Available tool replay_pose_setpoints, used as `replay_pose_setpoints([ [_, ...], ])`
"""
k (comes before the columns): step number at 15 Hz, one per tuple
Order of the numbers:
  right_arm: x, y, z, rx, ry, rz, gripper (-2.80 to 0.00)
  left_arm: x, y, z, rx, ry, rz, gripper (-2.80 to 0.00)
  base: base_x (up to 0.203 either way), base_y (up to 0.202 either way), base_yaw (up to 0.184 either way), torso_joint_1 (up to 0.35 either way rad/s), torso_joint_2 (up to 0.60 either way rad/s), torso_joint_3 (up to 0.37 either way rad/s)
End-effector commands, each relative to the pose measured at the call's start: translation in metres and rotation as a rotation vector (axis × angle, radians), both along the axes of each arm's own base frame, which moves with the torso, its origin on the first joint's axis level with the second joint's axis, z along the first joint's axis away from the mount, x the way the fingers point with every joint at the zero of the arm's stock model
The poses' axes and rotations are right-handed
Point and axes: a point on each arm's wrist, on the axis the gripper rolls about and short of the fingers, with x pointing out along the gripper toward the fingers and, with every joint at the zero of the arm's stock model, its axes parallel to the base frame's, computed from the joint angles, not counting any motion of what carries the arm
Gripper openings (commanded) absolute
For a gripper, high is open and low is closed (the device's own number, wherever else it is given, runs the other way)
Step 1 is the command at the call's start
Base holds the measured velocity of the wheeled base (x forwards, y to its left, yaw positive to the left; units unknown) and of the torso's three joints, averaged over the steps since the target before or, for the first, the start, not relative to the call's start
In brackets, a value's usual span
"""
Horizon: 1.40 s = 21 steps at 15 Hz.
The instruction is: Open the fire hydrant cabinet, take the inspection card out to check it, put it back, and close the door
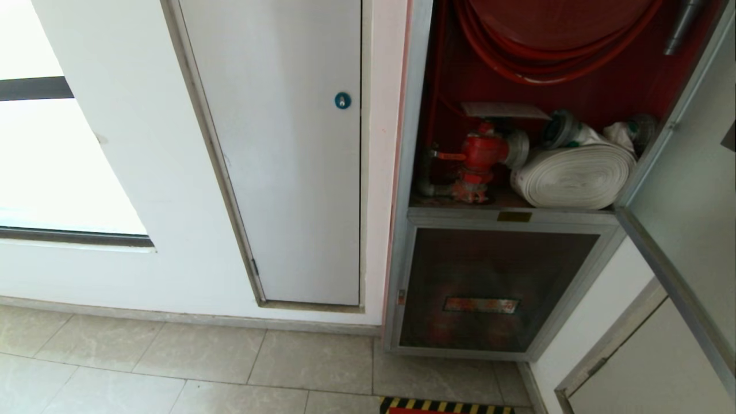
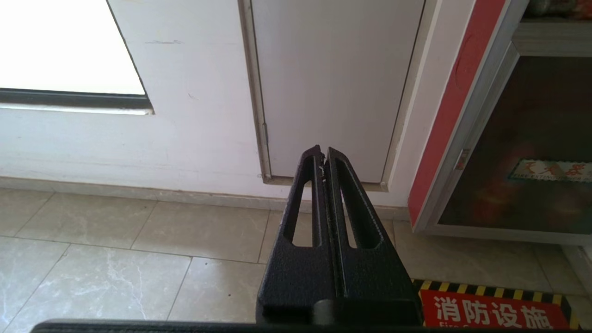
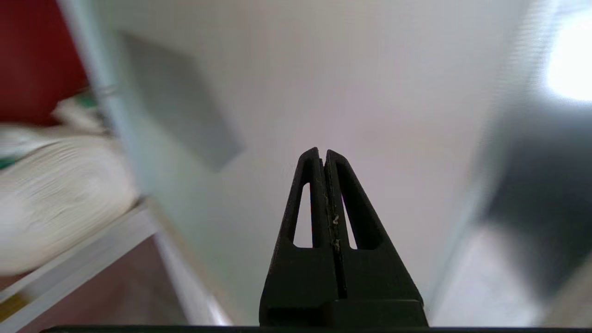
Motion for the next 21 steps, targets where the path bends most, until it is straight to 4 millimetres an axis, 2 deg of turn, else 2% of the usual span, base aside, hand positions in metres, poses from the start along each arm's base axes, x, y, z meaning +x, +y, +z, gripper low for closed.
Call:
replay_pose_setpoints([
  [1, 0.003, 0.009, -0.002, 0.002, 0.002, 0.061, -2.8, 0.001, 0.0, -0.005, 0.0, 0.018, 0.001, -2.8, 0.0, 0.0, 0.0, 0.0, 0.0, 0.0],
  [5, 0.003, 0.027, -0.013, 0.025, 0.003, 0.183, -2.8, 0.001, 0.0, -0.005, -0.001, 0.018, 0.001, -2.8, 0.0, 0.0, 0.0, 0.0, 0.0, 0.0],
  [9, -0.012, 0.045, -0.03, 0.028, 0.021, 0.316, -2.8, 0.001, 0.0, -0.005, -0.001, 0.018, 0.001, -2.8, 0.0, 0.0, 0.0, 0.0, 0.0, 0.0],
  [14, -0.045, 0.06, -0.059, 0.03, 0.026, 0.439, -2.8, 0.001, 0.0, -0.005, 0.0, 0.018, 0.001, -2.8, 0.0, 0.0, 0.0, 0.0, 0.0, 0.0],
  [21, -0.097, 0.06, -0.107, 0.02, 0.016, 0.491, -2.8, 0.001, 0.0, -0.005, 0.0, 0.018, 0.001, -2.8, 0.0, 0.0, 0.0, 0.0, 0.0, 0.0],
])
